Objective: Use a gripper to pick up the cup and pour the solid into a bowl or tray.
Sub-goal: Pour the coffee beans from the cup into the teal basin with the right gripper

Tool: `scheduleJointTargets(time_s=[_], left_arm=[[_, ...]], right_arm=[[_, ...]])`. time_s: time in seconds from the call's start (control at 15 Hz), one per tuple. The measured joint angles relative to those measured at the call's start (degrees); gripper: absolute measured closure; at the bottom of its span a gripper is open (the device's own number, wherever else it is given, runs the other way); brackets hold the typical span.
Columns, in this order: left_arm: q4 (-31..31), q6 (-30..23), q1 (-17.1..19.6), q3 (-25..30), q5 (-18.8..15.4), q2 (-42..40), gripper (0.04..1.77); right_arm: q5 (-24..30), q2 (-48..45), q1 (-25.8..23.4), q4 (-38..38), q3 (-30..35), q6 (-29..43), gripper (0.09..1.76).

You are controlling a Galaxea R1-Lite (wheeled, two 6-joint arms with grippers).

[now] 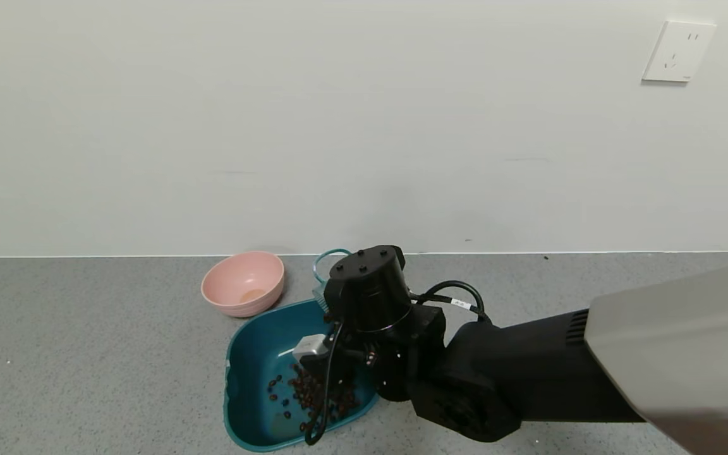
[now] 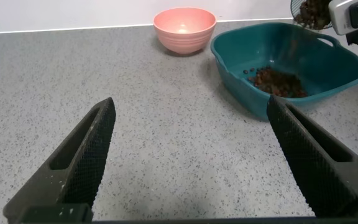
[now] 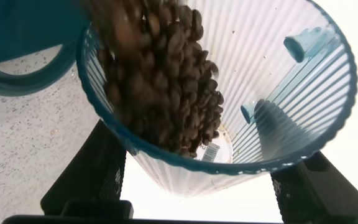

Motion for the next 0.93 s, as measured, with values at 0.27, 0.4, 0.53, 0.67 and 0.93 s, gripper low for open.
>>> scheduleJointTargets(time_s=[0.27, 0.4, 0.53, 0.67, 0.93], left_arm=[[0.0, 0.0, 0.0, 0.0, 0.0, 0.0, 0.06], [0.0, 0.0, 0.0, 0.0, 0.0, 0.0, 0.06], [0.0, 0.0, 0.0, 0.0, 0.0, 0.0, 0.06], [0.0, 0.0, 0.0, 0.0, 0.0, 0.0, 0.06], [0.0, 0.0, 0.0, 0.0, 0.0, 0.0, 0.06]], right_arm=[[0.1, 0.0, -0.1, -0.1, 0.2, 0.5, 0.51], [0.5, 0.0, -0.3, -0.6, 0.4, 0.8, 0.51], [0.6, -0.1, -0.6, -1.4, 0.7, 0.9, 0.51], [0.9, -0.1, -0.6, -2.7, 1.4, 2.3, 0.51], [1.0, -0.3, -0.9, -3.8, 3.7, 7.1, 0.51]])
